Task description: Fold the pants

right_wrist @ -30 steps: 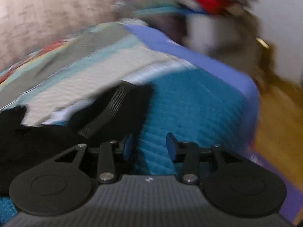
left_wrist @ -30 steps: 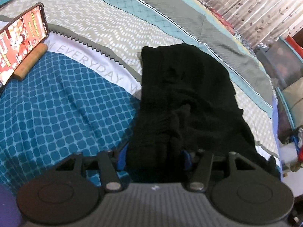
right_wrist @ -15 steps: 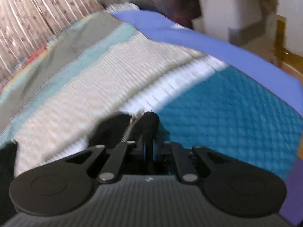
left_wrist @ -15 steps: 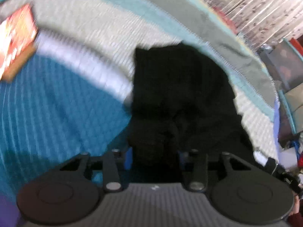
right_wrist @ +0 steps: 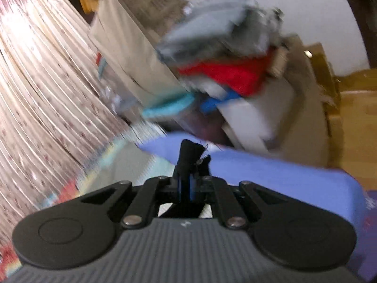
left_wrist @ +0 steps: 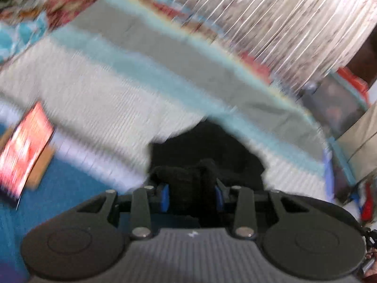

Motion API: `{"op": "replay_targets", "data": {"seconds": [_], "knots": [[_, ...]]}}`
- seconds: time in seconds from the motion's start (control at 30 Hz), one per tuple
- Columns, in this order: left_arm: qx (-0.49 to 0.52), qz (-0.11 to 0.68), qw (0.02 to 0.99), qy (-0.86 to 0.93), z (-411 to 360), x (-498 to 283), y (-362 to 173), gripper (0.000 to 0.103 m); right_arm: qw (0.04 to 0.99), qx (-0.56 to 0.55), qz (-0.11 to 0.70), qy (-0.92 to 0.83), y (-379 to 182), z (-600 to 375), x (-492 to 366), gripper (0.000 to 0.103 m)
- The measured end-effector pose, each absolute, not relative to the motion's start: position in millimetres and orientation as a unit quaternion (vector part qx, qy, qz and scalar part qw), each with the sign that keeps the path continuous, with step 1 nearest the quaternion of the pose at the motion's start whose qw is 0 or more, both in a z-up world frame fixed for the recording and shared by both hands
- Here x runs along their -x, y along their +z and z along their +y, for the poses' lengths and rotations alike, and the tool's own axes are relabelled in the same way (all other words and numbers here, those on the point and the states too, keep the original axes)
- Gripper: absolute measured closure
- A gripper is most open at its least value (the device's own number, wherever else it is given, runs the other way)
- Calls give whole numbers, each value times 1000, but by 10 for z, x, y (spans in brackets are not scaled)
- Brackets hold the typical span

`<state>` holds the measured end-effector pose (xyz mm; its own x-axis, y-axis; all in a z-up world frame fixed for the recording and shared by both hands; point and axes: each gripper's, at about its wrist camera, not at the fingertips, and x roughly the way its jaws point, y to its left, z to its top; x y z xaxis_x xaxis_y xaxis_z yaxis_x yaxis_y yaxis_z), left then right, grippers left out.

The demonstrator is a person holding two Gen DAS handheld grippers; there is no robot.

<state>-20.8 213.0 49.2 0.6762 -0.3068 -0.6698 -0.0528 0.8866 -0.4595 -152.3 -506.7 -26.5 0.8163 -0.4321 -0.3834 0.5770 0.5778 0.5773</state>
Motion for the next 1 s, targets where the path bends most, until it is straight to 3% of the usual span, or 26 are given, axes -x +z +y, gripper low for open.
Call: {"op": "replay_targets", "data": {"seconds": [0.13, 0.17, 0.2, 0.3, 0.4, 0.53, 0.6, 0.7, 0.8, 0.87, 1.0], "knots": [[217, 482, 849, -23, 2167, 474, -175, 57, 849, -353, 182, -348, -793, -4942, 1711, 83], [217, 495, 841, -18, 2193, 531, -268, 56, 834, -342, 202, -382, -879, -4923, 1760, 66], [223, 498, 838, -17, 2262, 594, -319, 55, 819, -329, 209, -421, -925, -4904, 1814, 61], [249, 467, 848, -10, 2518, 730, -194, 53, 789, -331, 158, -493, -814, -4889, 2037, 62], [223, 415, 882, 15, 2711, 624, 87, 46, 827, -294, 124, -463, -465, -4739, 1809, 62], [199, 376, 905, 14, 2742, 143, 229, 36, 911, -256, 154, -283, -64, -4254, 819, 62], [156, 365, 918, -2, 2591, -172, 184, 23, 939, -230, 194, -167, 36, -3837, 168, 62], [120, 369, 921, -39, 2341, -701, 10, 21, 948, -169, 270, 4, 71, -3070, -909, 59], [119, 384, 914, -64, 2181, -1135, -201, 11, 922, -124, 333, 153, -53, -2268, -1925, 45], [124, 390, 910, -73, 2123, -1314, -339, 10, 898, -89, 374, 212, -233, -1768, -2571, 37], [155, 416, 890, -104, 2081, -1555, -533, 10, 866, -18, 436, 245, -719, -987, -3398, 36]]}}
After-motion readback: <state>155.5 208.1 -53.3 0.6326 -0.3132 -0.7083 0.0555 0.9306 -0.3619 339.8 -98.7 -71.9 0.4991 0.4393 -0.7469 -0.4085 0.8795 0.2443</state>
